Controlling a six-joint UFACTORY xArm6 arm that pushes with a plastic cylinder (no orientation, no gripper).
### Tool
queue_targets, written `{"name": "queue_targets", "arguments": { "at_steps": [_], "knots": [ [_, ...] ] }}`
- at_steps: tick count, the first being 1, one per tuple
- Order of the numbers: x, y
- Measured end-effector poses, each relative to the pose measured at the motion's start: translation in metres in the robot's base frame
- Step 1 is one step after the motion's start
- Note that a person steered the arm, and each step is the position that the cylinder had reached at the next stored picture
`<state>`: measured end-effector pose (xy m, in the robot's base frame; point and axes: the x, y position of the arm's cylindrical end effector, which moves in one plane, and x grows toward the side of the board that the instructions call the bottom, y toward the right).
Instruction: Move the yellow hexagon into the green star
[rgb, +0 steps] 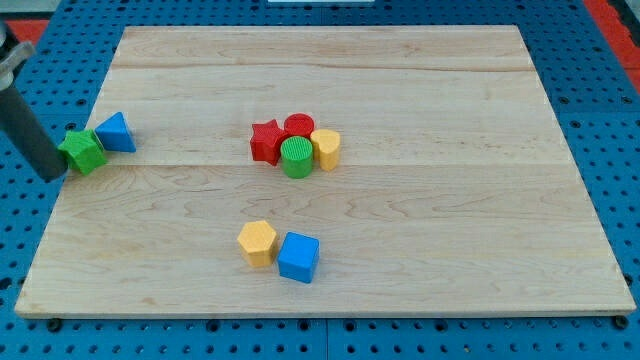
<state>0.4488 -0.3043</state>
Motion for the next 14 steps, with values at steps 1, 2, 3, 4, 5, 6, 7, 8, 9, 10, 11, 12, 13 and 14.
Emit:
{"name": "queue_targets", "arguments": {
  "at_steps": [1,2,3,4,5,6,7,8,9,10,11,12,13,14],
  "knots": [
    [-0.010,0.002],
    [-0.010,0.020],
    [-0.010,0.040],
    [0.003,0.056],
    [0.051,0.099],
    [0.118,0.136],
    [0.170,0.208],
    [0.170,0.230],
    [0.169,0.316],
    [0.169,0.358],
    [0.161,0.298],
    [0.144,0.280],
    [0.139,0.304],
    [0.139,0.305]
  ]
}}
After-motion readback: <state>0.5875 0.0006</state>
